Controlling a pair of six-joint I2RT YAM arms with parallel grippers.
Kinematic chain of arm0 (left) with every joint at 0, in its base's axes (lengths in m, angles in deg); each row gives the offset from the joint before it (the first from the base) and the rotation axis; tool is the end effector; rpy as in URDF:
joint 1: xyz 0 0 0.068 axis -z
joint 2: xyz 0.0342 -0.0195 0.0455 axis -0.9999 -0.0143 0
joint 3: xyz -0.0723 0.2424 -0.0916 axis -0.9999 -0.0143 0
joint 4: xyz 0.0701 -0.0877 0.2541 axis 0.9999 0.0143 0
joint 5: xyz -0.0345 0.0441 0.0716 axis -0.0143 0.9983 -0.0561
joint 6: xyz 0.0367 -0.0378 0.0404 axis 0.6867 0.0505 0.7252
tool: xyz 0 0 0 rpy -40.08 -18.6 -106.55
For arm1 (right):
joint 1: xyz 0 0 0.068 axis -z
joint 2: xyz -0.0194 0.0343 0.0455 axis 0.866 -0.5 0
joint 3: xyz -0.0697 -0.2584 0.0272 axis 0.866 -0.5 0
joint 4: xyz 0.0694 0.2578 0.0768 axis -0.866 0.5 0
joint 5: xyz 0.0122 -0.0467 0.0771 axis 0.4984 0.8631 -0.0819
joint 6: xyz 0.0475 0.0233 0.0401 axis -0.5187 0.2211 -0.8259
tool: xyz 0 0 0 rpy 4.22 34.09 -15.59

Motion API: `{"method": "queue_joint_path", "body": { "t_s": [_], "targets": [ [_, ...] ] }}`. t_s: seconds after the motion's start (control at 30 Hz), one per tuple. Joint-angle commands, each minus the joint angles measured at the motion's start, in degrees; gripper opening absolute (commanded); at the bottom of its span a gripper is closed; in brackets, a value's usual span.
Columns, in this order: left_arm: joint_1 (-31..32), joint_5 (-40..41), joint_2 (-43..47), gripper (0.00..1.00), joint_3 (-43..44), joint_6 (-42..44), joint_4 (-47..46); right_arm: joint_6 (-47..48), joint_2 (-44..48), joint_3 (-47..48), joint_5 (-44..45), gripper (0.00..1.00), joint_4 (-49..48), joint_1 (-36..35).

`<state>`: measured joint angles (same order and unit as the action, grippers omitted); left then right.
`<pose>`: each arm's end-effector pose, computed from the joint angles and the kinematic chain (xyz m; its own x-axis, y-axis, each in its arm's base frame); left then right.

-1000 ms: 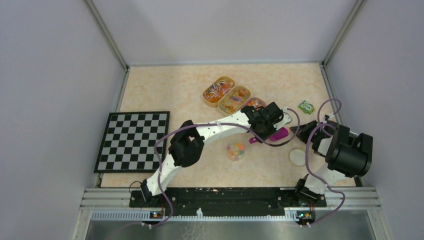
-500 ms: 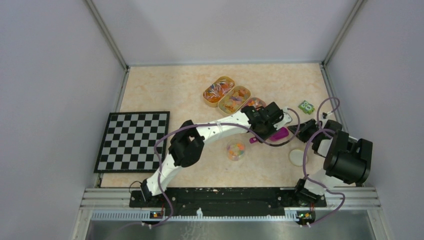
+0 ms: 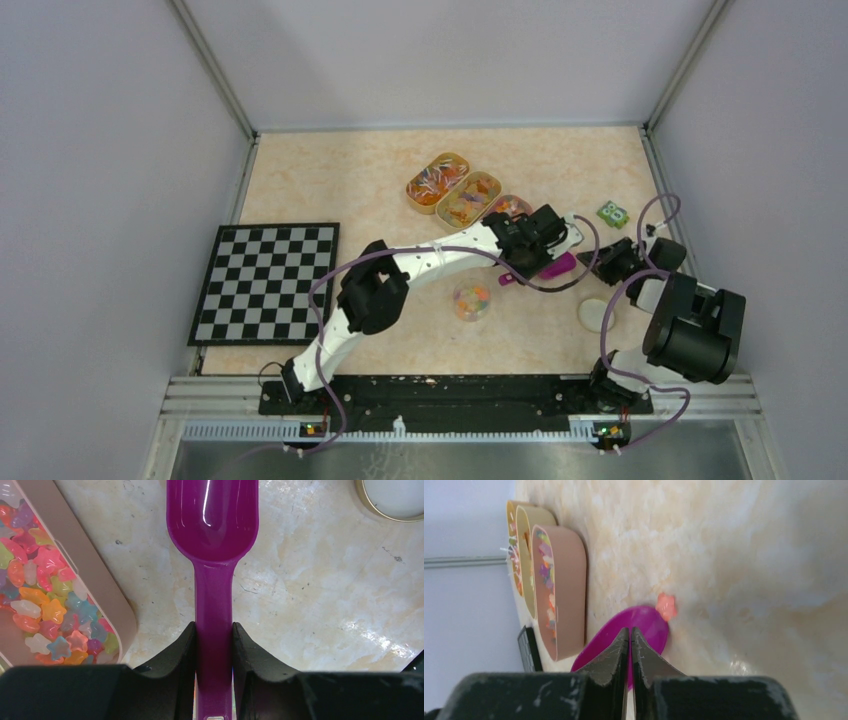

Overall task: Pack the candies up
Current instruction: Scoop the fake candies from the storage box, then adjust the spatula.

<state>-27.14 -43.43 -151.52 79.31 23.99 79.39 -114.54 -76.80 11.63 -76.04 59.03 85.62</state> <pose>0.2465 -0.4643 0.1955 -0.3828 0.7608 -0.5241 0.8906 0.4547 0.0096 0.2438 -0.0779 0.0986 -0.5329 0.7753 -0.3390 0.2421 0.5236 0.8169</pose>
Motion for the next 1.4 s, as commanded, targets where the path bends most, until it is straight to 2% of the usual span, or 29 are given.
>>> {"method": "queue_joint_path", "body": {
  "t_s": [0.0,0.2,0.57,0.7,1.13,1.37],
  "targets": [
    [0.2,1.7,1.2,0.0,-0.8,-0.8,-1.2,2.6,-0.4,5.7,6.7,0.03,0.1,-0.3],
    [0.2,0.8,1.1,0.0,-0.7,-0.7,-1.6,3.6,-7.1,9.0,7.8,0.03,-0.5,-0.2],
    [0.3,0.3,0.3,0.0,0.6,-0.7,-0.2,3.9,-11.3,7.3,8.2,0.02,-2.2,-1.7],
    [0.2,-1.6,0.1,0.0,1.9,-0.6,0.1,3.7,-10.9,5.2,7.5,0.02,-2.7,-2.9],
    [0.2,-2.2,0.0,0.0,2.1,-1.0,-1.8,-5.9,-8.0,-3.7,-2.9,0.03,-15.2,-3.0],
    [0.3,-5.8,1.0,0.0,0.6,-0.1,-2.1,-5.5,-5.8,-1.8,-1.5,0.03,-11.3,-2.9]
  ]
}}
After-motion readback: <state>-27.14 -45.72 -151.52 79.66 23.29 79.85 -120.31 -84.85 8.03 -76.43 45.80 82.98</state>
